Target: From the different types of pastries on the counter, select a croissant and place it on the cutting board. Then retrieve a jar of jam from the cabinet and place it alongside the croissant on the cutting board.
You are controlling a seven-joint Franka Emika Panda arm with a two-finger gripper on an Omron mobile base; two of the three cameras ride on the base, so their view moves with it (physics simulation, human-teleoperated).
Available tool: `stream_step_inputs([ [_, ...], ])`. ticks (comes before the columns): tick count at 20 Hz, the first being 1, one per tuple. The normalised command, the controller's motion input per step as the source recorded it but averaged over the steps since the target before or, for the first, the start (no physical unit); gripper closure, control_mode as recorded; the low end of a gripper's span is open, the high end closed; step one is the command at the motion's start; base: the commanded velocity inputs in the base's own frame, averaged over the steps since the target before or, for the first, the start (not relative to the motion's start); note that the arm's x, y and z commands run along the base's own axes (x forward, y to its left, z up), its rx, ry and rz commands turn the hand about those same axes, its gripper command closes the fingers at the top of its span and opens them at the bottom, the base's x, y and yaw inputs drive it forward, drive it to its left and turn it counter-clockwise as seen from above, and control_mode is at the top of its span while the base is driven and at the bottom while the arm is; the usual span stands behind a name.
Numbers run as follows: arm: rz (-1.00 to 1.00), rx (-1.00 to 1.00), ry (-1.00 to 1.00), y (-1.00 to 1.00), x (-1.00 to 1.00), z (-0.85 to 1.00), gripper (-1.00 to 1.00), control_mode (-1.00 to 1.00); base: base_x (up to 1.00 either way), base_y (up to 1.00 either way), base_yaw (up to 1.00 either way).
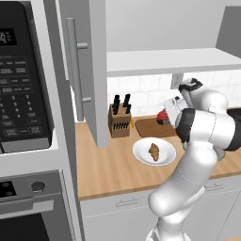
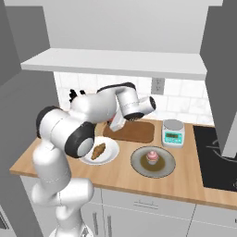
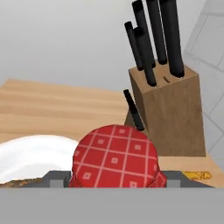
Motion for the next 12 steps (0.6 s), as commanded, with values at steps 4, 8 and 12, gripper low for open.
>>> stream_step_inputs([
  [4,0.00,0.00,0.00,0.00,0.33,-0.31,1.00,-1.00,0.00,0.00,0.00],
  [8,0.05,0.00,-0.04,0.00,0.18,-0.18,1.00,-1.00,0.00,0.00,0.00],
  [12,0.05,0.00,-0.01,0.13,0.04,-0.06,1.00,-1.00,0.00,0.00,0.00],
])
